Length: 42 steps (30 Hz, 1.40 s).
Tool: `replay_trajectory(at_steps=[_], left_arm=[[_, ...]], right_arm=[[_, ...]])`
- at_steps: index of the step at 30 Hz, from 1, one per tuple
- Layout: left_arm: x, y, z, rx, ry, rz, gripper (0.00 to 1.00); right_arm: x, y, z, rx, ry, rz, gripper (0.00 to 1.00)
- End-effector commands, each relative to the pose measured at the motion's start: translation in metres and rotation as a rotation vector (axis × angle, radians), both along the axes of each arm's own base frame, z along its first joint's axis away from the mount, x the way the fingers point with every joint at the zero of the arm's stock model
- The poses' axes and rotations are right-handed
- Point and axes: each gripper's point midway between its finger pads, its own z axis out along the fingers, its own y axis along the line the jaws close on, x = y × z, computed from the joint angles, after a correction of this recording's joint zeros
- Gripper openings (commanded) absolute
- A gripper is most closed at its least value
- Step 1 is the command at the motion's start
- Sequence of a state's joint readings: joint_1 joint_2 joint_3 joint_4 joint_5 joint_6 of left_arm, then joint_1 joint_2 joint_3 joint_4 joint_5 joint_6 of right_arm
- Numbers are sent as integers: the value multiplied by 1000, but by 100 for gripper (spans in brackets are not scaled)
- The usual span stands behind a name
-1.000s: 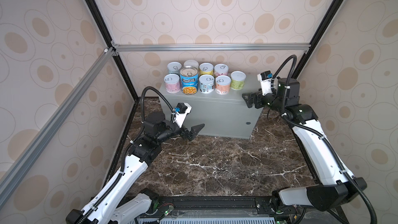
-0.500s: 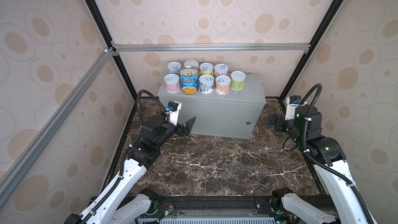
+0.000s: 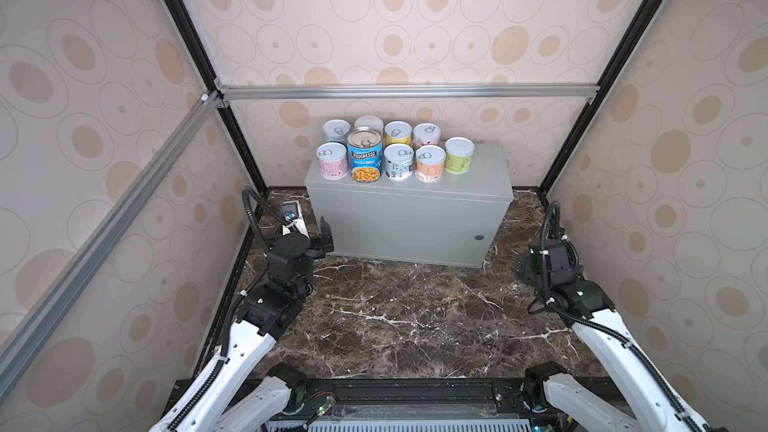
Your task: Place and organize the canned foods onto the counter
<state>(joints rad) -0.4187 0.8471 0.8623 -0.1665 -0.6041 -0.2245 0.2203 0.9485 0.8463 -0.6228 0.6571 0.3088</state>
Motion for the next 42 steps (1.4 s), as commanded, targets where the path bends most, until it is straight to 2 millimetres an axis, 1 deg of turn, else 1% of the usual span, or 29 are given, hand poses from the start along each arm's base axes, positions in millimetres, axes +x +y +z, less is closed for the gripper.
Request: replay_trajectory(at_steps=[1,4,6,8,9,12,15,19,21,23,24,26,27,29,31,34,36,37,39,42], left_arm=[[-4,40,-5,13,-17,209,98],[5,63,-15,8,-10,279,98],[11,84,-27,0,12,330,98],[13,105,-42,-30,16,382,98],[14,111,-48,-29,13,393,98],[19,116,-67,35,-14,392,98],[27,119,-85,30,-14,404,98],[43,123,-120,24,38,439,98],[49,122,-129,11,-3,431,98],[47,121,-143,-13,-54,427,98],[48,120,-149,-7,-63,417,98],[51,118,-162,9,-49,405,98],[55,117,-171,-6,-12,393,98],[61,110,-183,24,7,355,98],[58,107,-194,32,1,346,98],[63,94,-192,76,-11,303,98],[64,88,-193,89,0,280,98],[63,86,-190,101,-17,263,98],[63,80,-190,109,-20,236,98],[58,67,-184,134,-65,174,98]], right_arm=[[27,-12,2,-26,-66,-94,100],[50,-16,-14,-37,-51,-117,100],[62,-21,-33,-1,-36,-132,100],[71,-28,-57,63,3,-156,100],[74,-31,-66,73,21,-163,100],[86,-34,-84,35,47,-149,100],[98,-34,-99,22,32,-131,100],[112,-29,-117,30,12,-83,100],[117,-24,-121,41,-11,-53,100],[124,-17,-123,53,-23,-1,100],[124,-17,-124,53,-21,-3,100],[124,-17,-126,49,-33,9,100],[124,-15,-124,54,-37,25,100],[123,-13,-121,55,-69,37,100],[119,-11,-117,54,-109,60,100],[110,-8,-109,55,-197,86,100],[104,-8,-105,37,-321,105,100],[103,-4,-103,34,-346,128,100],[100,-2,-105,53,-316,130,100],[103,-3,-104,40,-325,129,100]])
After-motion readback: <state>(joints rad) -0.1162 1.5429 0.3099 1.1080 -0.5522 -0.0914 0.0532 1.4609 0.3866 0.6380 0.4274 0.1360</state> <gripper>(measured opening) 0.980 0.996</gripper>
